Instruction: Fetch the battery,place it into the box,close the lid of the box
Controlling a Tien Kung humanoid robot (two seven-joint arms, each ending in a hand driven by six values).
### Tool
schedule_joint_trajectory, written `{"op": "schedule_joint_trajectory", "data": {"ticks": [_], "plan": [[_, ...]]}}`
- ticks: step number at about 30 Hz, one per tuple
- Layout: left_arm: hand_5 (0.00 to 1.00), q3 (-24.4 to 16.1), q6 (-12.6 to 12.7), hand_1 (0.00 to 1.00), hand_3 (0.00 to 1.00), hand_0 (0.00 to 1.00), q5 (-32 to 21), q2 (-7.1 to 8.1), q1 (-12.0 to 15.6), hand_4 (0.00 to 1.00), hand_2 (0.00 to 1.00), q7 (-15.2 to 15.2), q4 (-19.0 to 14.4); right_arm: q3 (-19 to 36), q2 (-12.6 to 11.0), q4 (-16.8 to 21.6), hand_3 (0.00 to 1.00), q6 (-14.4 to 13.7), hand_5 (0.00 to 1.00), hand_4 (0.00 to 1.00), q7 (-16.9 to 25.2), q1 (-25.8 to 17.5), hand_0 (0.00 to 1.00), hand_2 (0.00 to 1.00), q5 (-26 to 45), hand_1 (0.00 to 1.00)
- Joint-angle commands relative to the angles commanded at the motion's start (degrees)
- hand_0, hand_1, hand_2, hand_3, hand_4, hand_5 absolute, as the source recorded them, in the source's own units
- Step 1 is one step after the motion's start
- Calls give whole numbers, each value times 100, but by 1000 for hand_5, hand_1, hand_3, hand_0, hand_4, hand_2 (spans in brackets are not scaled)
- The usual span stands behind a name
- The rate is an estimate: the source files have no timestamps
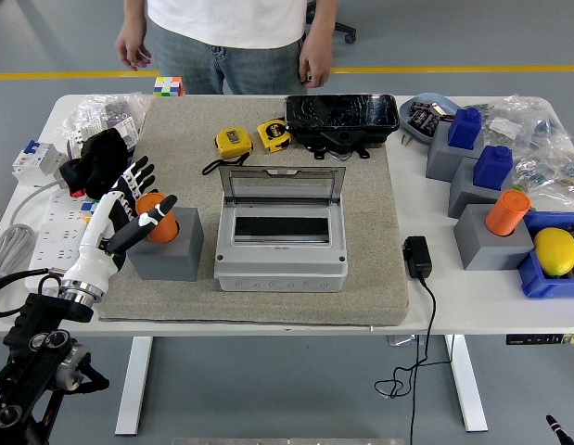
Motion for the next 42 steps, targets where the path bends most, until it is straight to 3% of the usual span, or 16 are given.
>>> {"op": "schedule_joint_trajectory", "data": {"ticks": [1, 6, 7, 12, 13, 25, 42], "plan": [[272, 10, 30, 919, 969, 852, 13, -1, -5, 998, 914, -3, -1, 13, 1, 0, 895, 0, 998, 998, -1, -1, 922, 871, -9, 909], [272, 68, 118, 919, 969, 852, 32, -9, -31, 998, 914, -19, -4, 71, 0, 0, 895, 0, 998, 998, -11, -6, 922, 871, -44, 909], [171, 80, 145, 870, 876, 815, 32, -13, -34, 998, 825, -24, -4, 82, 1, 0, 895, 1, 998, 998, -10, -7, 922, 870, -49, 908], [171, 154, 227, 870, 876, 815, 20, -26, -67, 998, 825, -21, -1, 134, 2, 0, 895, -7, 998, 998, -2, 1, 922, 870, -68, 908], [66, 168, 253, 819, 791, 776, 30, -27, -78, 998, 756, -16, -1, 131, 2, 0, 894, -10, 998, 998, -1, 4, 917, 867, -66, 906], [108, 336, 357, 802, 743, 754, 22, -72, -186, 998, 728, -22, 120, 181, 1, 0, 892, -29, 998, 998, -9, 6, 914, 864, -89, 903], [92, 456, 511, 755, 700, 694, -27, -72, -202, 998, 686, -68, 274, 172, -24, 0, 892, -24, 998, 998, -14, -16, 915, 863, -96, 902]]}}
